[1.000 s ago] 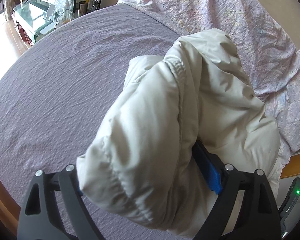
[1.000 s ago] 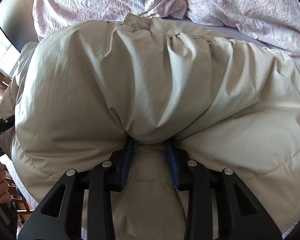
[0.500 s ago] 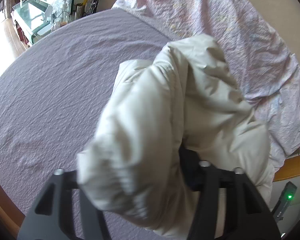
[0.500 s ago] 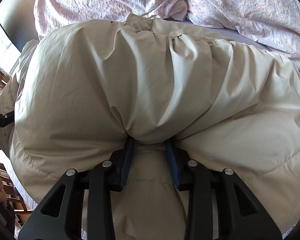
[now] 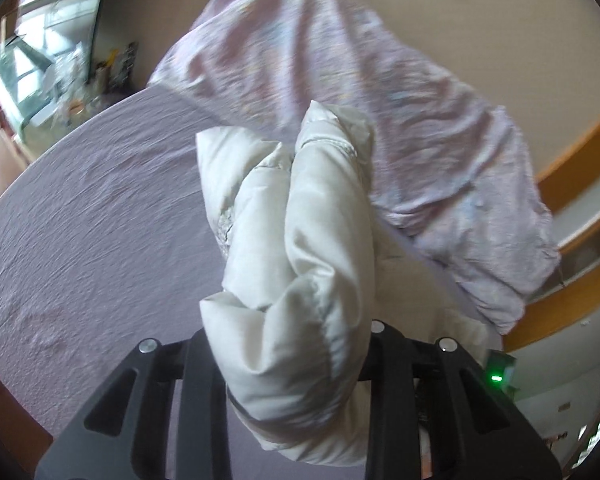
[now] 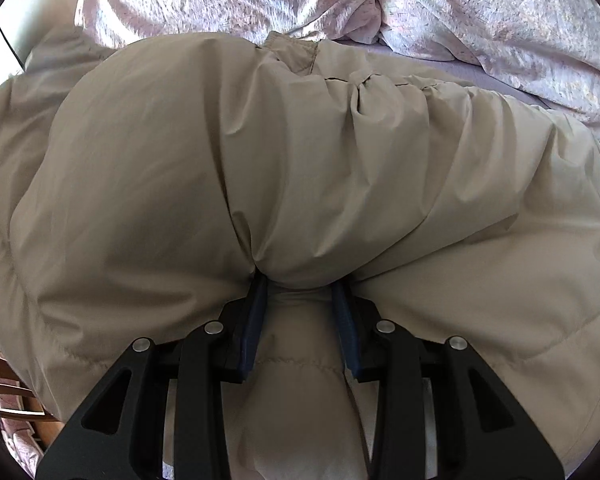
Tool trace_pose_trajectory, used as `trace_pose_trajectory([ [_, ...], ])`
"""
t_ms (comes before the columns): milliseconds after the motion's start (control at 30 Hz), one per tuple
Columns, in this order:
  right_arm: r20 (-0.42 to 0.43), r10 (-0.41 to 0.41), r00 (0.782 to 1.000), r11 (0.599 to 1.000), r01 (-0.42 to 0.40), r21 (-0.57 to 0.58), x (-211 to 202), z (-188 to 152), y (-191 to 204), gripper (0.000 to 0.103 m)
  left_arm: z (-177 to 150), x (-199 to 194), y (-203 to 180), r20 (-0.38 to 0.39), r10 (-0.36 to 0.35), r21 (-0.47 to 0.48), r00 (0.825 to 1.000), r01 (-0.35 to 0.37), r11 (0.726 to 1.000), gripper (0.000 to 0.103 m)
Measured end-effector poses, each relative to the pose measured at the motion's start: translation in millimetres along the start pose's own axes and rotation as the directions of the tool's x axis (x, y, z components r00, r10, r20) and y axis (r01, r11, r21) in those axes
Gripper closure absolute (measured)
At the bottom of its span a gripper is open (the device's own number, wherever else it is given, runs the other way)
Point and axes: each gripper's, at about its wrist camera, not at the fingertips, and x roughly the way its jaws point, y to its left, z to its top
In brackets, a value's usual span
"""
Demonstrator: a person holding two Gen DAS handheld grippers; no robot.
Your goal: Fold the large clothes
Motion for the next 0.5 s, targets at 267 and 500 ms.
trace_pose_trajectory([
  [267, 0.0, 0.039, 0.999, 0.999, -0.039, 0.004, -1.0, 0.7, -4.7, 0.067, -12.6, -13.2, -70.4, 0.007, -0.125, 0.114, 0.992, 0.124, 0.986, 0.075],
  [500, -0.001, 0.09, 0.996, 0.996, -0.09, -0.001, -8.9, -0.5, -18.0, 0.067, -34.3, -10.7, -125.5, -0.016, -0.168, 0.215, 0.986, 0.168, 0.962, 0.075],
])
